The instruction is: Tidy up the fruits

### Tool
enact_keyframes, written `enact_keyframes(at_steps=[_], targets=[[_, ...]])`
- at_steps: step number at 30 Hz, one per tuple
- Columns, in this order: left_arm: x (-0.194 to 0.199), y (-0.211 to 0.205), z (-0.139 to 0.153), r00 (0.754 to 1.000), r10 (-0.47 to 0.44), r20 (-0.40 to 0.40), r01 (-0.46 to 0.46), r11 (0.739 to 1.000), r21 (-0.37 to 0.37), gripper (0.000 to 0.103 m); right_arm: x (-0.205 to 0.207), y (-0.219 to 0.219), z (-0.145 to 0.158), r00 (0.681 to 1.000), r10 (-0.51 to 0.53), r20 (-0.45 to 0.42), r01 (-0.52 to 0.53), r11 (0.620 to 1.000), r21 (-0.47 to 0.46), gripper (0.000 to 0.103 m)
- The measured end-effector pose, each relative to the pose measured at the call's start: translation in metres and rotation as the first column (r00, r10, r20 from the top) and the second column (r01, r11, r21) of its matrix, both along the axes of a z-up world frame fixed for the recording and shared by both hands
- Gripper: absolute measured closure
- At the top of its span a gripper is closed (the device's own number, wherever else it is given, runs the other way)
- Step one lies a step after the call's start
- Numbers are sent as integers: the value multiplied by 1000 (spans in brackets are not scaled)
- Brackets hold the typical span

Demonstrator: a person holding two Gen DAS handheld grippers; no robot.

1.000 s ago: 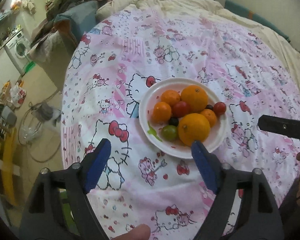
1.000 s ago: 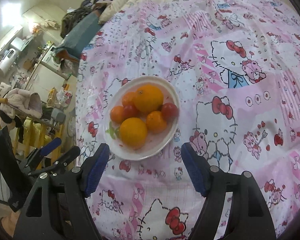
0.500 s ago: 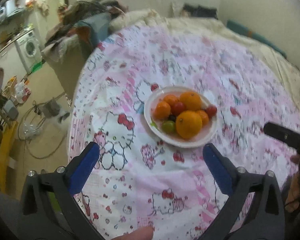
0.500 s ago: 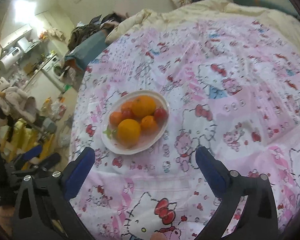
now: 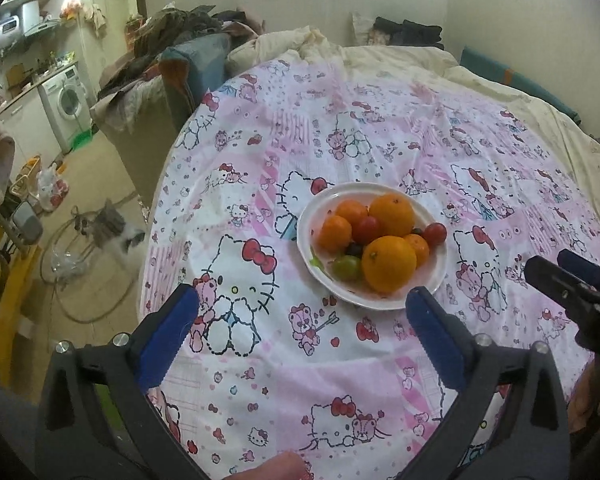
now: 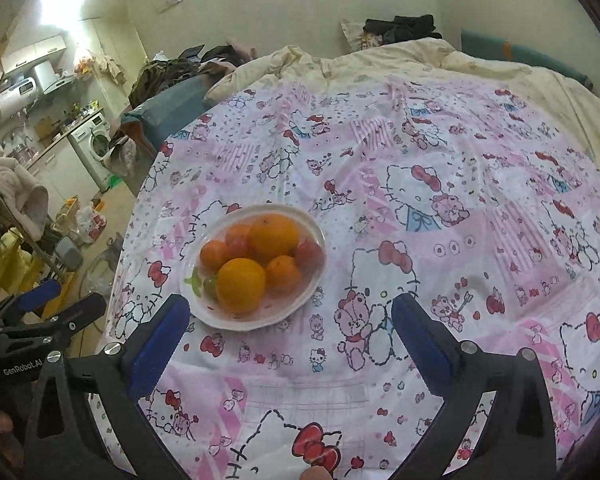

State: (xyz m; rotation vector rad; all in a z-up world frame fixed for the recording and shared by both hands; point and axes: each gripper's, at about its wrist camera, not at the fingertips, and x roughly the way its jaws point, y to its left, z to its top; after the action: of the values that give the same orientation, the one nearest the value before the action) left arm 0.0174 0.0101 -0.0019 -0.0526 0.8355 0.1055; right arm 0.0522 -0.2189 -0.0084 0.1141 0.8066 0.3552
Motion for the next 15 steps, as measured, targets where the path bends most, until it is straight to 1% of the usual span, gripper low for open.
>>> enact_keyframes(at_steps=[4, 7, 15], targets=[[0, 0, 0, 1000, -5, -6, 5, 1000, -14, 1, -1, 4, 1, 1000, 1, 8, -1, 1000, -7, 0], [-1, 0, 1, 1000, -4, 4, 5, 1000, -16, 1, -1, 5, 1, 1000, 2, 11, -2, 1000, -13, 0], [-2, 1, 3, 1000, -5, 11, 5, 1000, -28, 1, 0, 7, -2, 1000, 6, 4, -5, 999, -34, 0]])
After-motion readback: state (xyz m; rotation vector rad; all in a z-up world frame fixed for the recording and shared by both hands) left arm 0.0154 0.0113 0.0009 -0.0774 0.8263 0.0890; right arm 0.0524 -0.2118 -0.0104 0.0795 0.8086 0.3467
